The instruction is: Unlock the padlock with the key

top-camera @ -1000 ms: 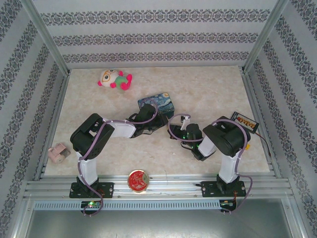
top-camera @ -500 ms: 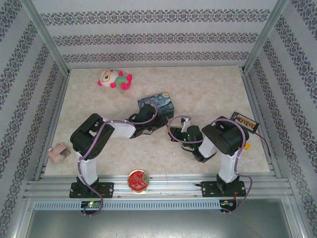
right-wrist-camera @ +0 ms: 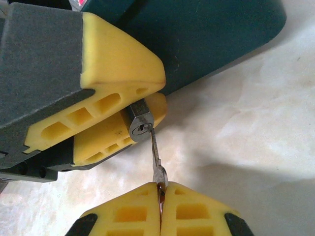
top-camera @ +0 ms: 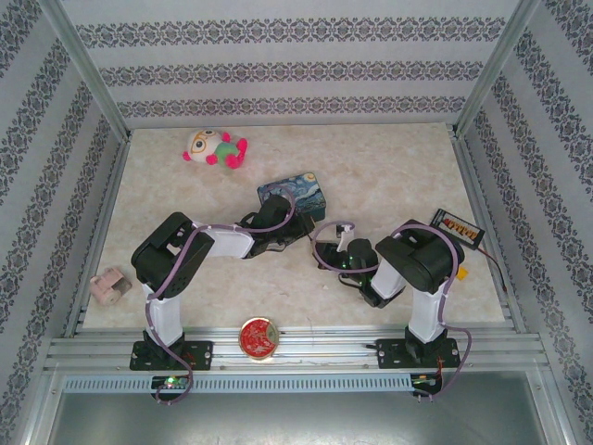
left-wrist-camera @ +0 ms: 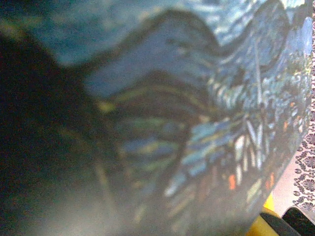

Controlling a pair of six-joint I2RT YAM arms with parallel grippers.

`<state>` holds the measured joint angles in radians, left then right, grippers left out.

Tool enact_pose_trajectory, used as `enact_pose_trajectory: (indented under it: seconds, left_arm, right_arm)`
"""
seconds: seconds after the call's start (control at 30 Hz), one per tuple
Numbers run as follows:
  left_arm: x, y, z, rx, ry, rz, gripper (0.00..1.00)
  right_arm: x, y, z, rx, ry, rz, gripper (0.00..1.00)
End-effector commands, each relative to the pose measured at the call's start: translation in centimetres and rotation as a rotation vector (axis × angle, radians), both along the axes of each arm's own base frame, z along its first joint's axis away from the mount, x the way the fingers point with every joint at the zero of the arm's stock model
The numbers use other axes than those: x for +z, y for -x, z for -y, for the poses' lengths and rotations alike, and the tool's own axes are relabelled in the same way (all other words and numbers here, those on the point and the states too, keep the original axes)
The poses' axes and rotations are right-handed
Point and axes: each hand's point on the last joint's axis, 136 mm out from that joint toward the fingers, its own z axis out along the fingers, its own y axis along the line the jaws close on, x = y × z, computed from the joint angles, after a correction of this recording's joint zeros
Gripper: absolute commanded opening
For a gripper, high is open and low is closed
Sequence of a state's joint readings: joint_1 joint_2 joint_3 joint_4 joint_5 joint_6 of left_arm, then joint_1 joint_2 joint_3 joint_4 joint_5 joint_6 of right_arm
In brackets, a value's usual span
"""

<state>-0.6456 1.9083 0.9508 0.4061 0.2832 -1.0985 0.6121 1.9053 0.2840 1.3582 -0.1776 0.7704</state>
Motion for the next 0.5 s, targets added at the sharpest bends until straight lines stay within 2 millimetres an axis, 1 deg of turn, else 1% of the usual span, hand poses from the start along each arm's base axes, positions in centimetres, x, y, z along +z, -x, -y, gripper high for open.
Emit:
enact_pose_trajectory:
  seconds: [0.0, 0.17, 0.47]
  left_arm:
    - [1.56, -0.67, 0.02, 0.027, 0.066, 0.015, 0.09]
    - [1.58, -0.66, 0.07, 0.026, 0.066, 0.014, 0.09]
    - [1.42, -0.57, 0.06, 0.024, 0.067, 0.008, 0.09]
  right_arm:
    - [1.14, 0.11, -0.01, -0.011, -0.004, 0.048, 0.00]
    - [1.05, 0.53, 0.11, -0.023, 0.010, 0.051, 0.00]
    - [1.55, 0.33, 0.63, -0.063, 0.021, 0.075, 0.00]
